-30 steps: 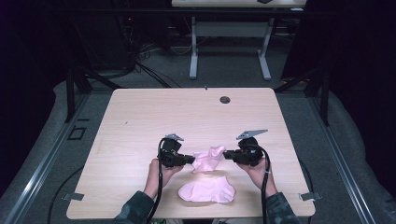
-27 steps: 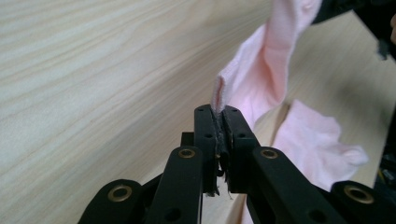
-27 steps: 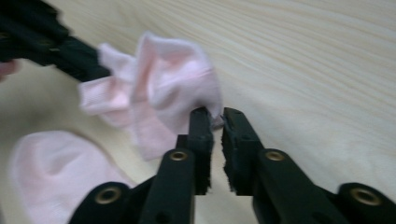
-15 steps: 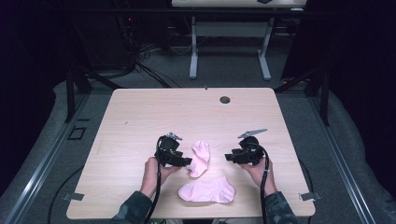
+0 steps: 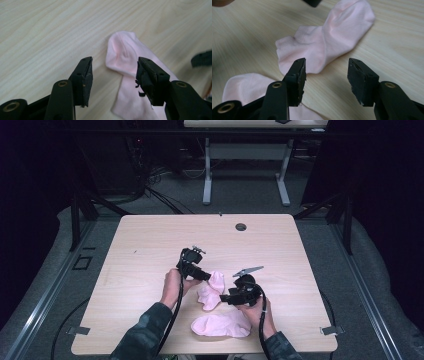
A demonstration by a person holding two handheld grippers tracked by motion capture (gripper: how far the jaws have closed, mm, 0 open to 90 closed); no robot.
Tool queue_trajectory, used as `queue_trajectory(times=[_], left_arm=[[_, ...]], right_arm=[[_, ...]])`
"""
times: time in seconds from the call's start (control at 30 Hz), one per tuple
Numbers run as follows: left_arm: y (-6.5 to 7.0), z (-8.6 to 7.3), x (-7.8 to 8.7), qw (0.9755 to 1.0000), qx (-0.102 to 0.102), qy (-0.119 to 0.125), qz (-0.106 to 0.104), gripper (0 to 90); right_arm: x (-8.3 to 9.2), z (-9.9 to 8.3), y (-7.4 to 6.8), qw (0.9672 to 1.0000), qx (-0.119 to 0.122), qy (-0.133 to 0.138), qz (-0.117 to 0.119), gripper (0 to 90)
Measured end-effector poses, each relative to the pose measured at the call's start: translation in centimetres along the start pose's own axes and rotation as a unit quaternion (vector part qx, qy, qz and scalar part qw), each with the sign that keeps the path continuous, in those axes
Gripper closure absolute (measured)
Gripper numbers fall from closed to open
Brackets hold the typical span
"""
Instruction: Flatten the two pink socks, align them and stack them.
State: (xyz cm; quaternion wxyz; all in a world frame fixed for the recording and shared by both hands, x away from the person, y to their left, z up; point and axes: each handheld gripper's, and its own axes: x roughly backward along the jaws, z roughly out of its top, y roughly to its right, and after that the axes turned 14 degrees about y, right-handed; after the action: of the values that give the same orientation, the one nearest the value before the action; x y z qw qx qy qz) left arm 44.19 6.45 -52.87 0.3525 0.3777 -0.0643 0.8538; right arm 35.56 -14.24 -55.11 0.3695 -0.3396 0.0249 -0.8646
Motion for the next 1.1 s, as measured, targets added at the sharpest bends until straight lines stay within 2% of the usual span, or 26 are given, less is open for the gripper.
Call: queue_trajectory(times=[0.03,0.17,0.23,0.43,0.57,0.63,0.73,0.8,0.83,0.87,0.93,1.0,1.1], left_arm=[[-0.1,0.2,-0.5,1.0000,-0.001,-0.008,0.001,46.9],[-0.3,0.5,-2.1,0.9992,0.003,-0.039,0.008,48.7],[-0.3,0.4,-2.7,0.9986,-0.004,-0.051,0.015,50.9],[-0.1,0.1,-3.4,0.9981,-0.008,-0.060,0.015,60.8],[0.4,0.1,-3.6,0.9975,-0.028,-0.061,0.022,69.7],[0.6,0.1,-3.7,0.9974,-0.036,-0.058,0.024,76.6],[0.7,0.0,-3.8,0.9976,-0.037,-0.055,0.019,86.7],[0.7,0.0,-3.7,0.9975,-0.040,-0.054,0.018,88.2],[0.6,0.0,-3.6,0.9981,-0.033,-0.052,0.008,88.6],[0.6,0.0,-3.6,0.9981,-0.033,-0.052,0.008,88.8],[0.4,0.0,-3.2,0.9990,-0.019,-0.040,-0.006,88.8],[0.5,0.1,-2.7,0.9996,-0.007,-0.023,-0.016,88.9],[1.3,1.4,-0.7,0.9993,-0.007,0.009,-0.036,88.9]], right_arm=[[-0.4,-0.1,-0.2,1.0000,-0.007,0.001,-0.001,48.8],[-1.5,-0.1,-0.2,0.9998,-0.005,-0.008,-0.015,52.4],[-1.8,-0.1,-0.2,0.9997,-0.004,-0.010,-0.020,54.6],[-2.1,-0.2,-0.1,0.9996,-0.010,-0.009,-0.024,63.1],[-2.4,-0.3,-0.1,0.9996,-0.010,-0.013,-0.022,67.3],[-2.6,-0.4,0.0,0.9997,-0.016,-0.012,-0.017,70.0],[-2.9,-0.5,0.1,0.9997,-0.019,-0.011,-0.009,78.0],[-3.0,-0.6,0.2,0.9997,-0.020,-0.011,-0.007,83.9],[-3.0,-0.6,0.3,0.9997,-0.020,-0.014,-0.005,86.7],[-3.0,-0.6,0.3,0.9997,-0.020,-0.014,-0.005,86.7],[-2.8,-0.8,0.2,0.9998,-0.017,-0.006,-0.006,88.3],[-1.9,-0.7,0.3,0.9998,-0.010,0.006,-0.014,88.7],[-0.3,-0.3,0.4,0.9993,0.002,0.023,-0.030,89.0]])
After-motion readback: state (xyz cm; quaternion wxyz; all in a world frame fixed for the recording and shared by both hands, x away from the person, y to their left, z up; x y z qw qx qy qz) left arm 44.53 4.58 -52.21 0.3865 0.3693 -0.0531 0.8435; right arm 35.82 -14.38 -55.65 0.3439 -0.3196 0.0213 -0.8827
